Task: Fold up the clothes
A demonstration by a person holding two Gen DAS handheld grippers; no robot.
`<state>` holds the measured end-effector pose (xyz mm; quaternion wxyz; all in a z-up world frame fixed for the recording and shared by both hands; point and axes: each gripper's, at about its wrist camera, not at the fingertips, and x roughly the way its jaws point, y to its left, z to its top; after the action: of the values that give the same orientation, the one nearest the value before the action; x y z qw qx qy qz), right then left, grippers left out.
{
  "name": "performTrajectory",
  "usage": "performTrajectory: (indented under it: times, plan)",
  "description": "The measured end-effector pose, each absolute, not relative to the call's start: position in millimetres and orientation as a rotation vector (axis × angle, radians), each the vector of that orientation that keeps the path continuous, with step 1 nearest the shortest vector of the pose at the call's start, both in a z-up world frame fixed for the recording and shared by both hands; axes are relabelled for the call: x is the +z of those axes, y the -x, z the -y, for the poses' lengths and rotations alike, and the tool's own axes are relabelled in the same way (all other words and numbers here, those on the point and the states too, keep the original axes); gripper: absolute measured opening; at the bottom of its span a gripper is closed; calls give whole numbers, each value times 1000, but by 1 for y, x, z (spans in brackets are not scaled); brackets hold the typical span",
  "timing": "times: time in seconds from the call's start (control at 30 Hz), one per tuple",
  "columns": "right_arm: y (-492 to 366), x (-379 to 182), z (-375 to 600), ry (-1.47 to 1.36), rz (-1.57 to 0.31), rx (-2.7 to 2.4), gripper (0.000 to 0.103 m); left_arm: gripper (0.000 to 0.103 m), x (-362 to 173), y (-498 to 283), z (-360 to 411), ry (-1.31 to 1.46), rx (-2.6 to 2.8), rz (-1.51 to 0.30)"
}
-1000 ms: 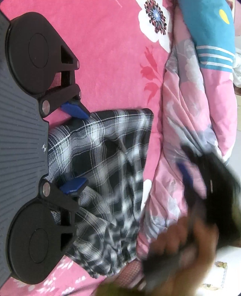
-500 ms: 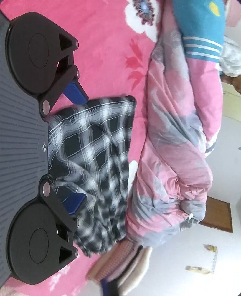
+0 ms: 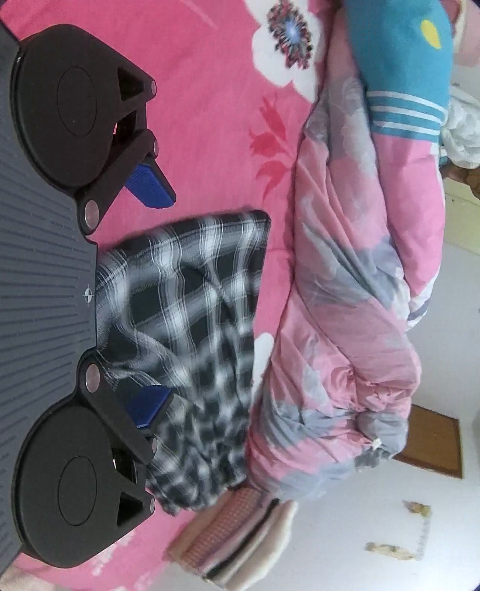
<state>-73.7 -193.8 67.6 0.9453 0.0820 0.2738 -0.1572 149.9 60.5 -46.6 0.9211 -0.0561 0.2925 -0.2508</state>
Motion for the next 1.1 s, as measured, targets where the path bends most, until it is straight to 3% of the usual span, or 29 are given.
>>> performTrajectory:
  times: [0.2,0.53,0.73,1.1]
  plan:
    - [70,55,169,-86,-519,-236,103,103,-50,-170,-83,165,-400,-722]
    - [9,13,109,76,-547,47,103,103,-57,-195,-97,234,-339,-732]
    - [-44,-23,64,280,-590,157,83,103,-67,-205,-87,163,-323,-737]
    - [-55,-39,85,174,-614,102,72,103,-74,-208,-73,159,-360,-731]
